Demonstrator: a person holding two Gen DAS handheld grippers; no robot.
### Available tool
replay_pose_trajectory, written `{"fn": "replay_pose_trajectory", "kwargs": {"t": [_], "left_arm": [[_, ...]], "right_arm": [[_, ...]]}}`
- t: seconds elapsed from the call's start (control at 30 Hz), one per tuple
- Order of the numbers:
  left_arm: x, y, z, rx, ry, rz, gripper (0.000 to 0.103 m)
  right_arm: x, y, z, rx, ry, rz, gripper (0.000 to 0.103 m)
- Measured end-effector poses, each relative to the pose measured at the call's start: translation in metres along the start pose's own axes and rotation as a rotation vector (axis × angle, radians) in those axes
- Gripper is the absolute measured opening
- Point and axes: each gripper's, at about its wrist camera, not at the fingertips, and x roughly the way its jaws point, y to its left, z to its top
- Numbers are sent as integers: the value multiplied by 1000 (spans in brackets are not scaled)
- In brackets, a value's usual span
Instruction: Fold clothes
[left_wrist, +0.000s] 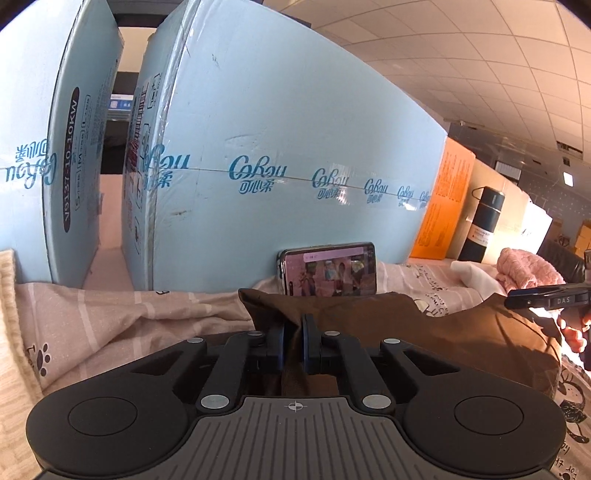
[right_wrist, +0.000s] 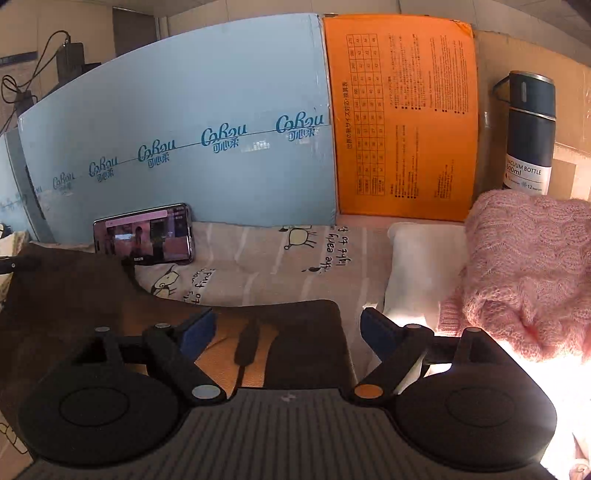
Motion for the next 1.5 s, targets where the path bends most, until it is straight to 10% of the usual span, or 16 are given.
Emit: {"fn": "replay_pose_trajectory", "kwargs": {"t": [0.23,0.37,0.43,0.5,1.1,1.5], "left_arm": [[8,-3,3,-7,12,-58,18],[18,2,2,-50,20,-58,56],[22,0,2,-37,22,-38,50],[20,-5,1,6,13,6,5],[-182,-79,-39,211,-420,-195,2],[-252,-101,-97,131,-364,-257,3]], "right_arm": [[13,-17,1,44,49,120,80],[6,-11,5,16,23,151,51],[8,-12,3,8,42,133,37],[7,-10,2,-17,42,101,21],[-176,33,-57,-113,-362,151,5],[-259,42,-133,-31,-387,109,6]]}}
